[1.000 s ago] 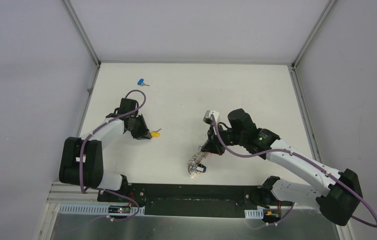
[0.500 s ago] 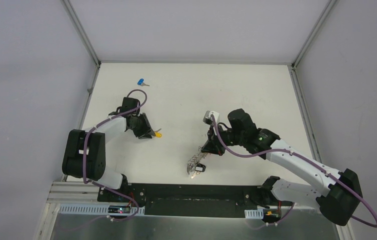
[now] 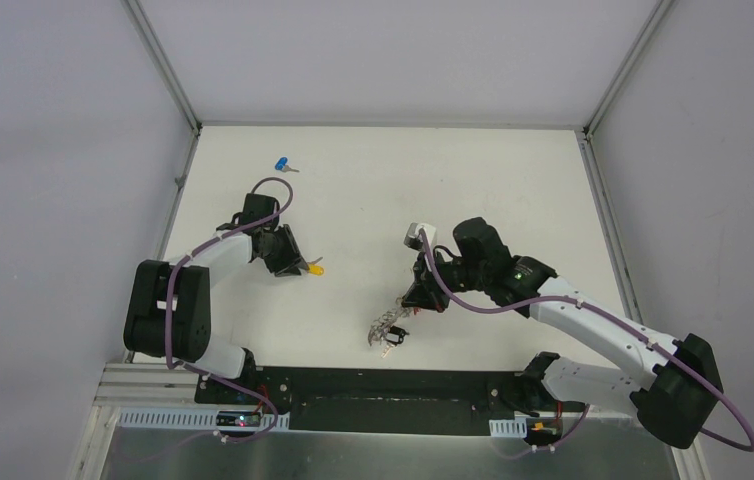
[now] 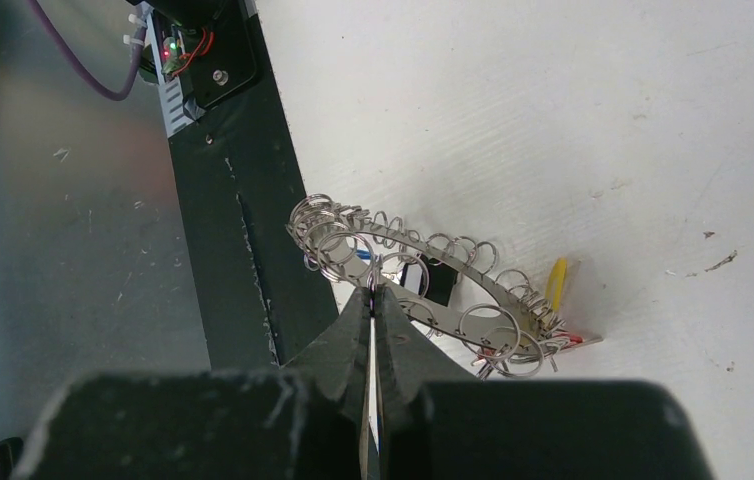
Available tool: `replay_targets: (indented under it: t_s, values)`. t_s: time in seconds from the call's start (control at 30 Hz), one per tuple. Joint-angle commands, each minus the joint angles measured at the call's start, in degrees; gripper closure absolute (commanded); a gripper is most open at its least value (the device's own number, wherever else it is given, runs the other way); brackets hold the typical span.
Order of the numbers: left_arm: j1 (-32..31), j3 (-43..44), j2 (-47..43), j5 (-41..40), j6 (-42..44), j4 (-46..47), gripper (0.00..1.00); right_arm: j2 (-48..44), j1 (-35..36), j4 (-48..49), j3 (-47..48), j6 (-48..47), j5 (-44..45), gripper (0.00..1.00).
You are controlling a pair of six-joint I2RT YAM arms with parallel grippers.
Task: Put the keys on the keyring
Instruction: Pick up the key from the center of the board.
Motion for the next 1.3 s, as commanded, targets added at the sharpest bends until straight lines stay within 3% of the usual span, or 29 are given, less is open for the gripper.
replay_targets:
  t_s: [0.0, 0.43, 0.6, 0.83, 1.0, 1.27]
  values:
    - [0.1, 1.3, -0.5, 1.6, 1.0, 1.7, 0.71, 0.2, -0.2, 1.2, 2.6, 0.4, -1.5, 1.0]
    - [0.1, 1.5, 0.2, 2.4, 2.7, 2.3, 1.0, 0.0, -0.2, 1.1, 2.8, 0.4, -2.3, 1.0]
    - [0.1, 1.5, -5.1, 3.0, 3.5, 0.4, 1.0, -1.0, -0.2, 1.0, 3.3, -1.1, -3.2, 1.0]
    - [-0.8, 5.5, -16.6, 5.9, 9.9, -9.1, 1.0, -2.2, -0.2, 1.4, 5.0, -6.6, -6.1, 1.0]
    - [-5.3, 10.0, -21.8, 8.2, 16.0, -14.3, 1.0, -2.2, -0.2, 1.5, 7.2, -11.0, -9.7, 1.0]
    - [-19.8, 14.7, -25.6, 10.8, 24.4, -15.5, 1.0, -4.7, -0.2, 5.6, 6.8, -16.2, -14.5, 1.0]
